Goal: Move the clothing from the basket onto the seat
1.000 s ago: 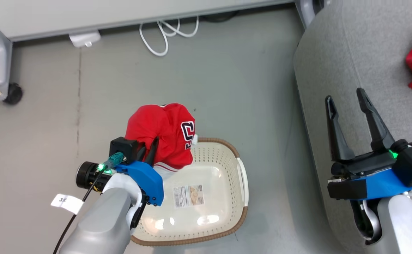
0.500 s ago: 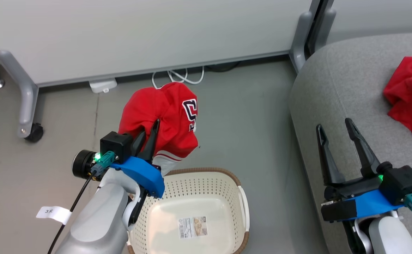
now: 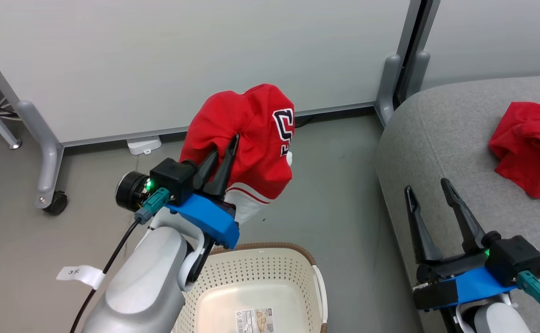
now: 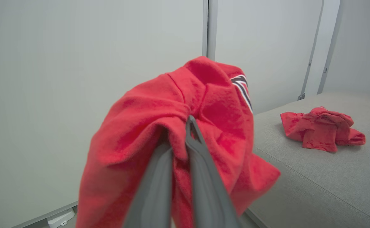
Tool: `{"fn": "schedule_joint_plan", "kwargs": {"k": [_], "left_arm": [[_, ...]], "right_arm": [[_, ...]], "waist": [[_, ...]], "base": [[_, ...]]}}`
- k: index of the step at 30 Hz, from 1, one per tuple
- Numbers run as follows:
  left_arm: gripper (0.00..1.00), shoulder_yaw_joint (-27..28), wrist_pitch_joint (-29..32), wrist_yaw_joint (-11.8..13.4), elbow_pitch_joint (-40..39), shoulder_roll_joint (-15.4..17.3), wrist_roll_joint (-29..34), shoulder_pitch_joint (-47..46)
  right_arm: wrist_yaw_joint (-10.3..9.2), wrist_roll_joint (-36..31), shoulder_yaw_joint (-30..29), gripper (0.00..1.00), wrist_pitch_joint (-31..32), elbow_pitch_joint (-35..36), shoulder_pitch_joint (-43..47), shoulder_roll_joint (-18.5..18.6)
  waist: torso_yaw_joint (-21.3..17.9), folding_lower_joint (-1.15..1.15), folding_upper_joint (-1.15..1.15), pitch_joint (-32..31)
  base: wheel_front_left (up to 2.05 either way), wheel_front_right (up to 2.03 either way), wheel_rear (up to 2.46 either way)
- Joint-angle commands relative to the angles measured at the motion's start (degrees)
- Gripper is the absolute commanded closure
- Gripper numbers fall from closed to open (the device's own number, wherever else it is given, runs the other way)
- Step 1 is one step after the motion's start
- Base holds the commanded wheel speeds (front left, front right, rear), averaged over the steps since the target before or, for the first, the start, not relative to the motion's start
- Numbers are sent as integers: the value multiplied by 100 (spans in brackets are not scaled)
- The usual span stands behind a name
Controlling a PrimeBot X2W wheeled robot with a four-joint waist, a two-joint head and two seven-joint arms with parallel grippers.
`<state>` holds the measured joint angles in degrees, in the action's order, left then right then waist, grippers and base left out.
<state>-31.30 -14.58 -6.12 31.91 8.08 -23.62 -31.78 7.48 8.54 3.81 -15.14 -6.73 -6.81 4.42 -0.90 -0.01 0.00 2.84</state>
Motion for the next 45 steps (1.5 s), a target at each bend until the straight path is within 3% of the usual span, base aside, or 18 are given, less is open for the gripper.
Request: {"fn": "schedule_joint_plan", "kwargs": {"k": [1,15,23,31,45], "left_arm": [[100,-13,21,-23,-62,-8,-13,-121],[100,-214,351,22,-846,43,-97,-15],[100,-345,418,31,-952,-5,-80,-62],[100,-503,434,17,-966,-108,-61,-192],[100,-843,370,-21,-956,-296,-63,-344]], "right_arm": [[3,-30,4,0,0,-10,87,-16],[3,52,120,0,0,12,168,-79],[3,242,845,0,-1,-30,-207,175],[3,314,1714,0,0,-624,-859,321],[3,567,2159,0,-1,-1262,-1663,192]], "waist": [[4,1,0,-17],[15,1,0,-83],[94,1,0,-15],[202,1,0,48],[379,1,0,130]], "base": [[0,0,0],[0,0,0],[0,0,0],[0,0,0],[0,0,0]]}}
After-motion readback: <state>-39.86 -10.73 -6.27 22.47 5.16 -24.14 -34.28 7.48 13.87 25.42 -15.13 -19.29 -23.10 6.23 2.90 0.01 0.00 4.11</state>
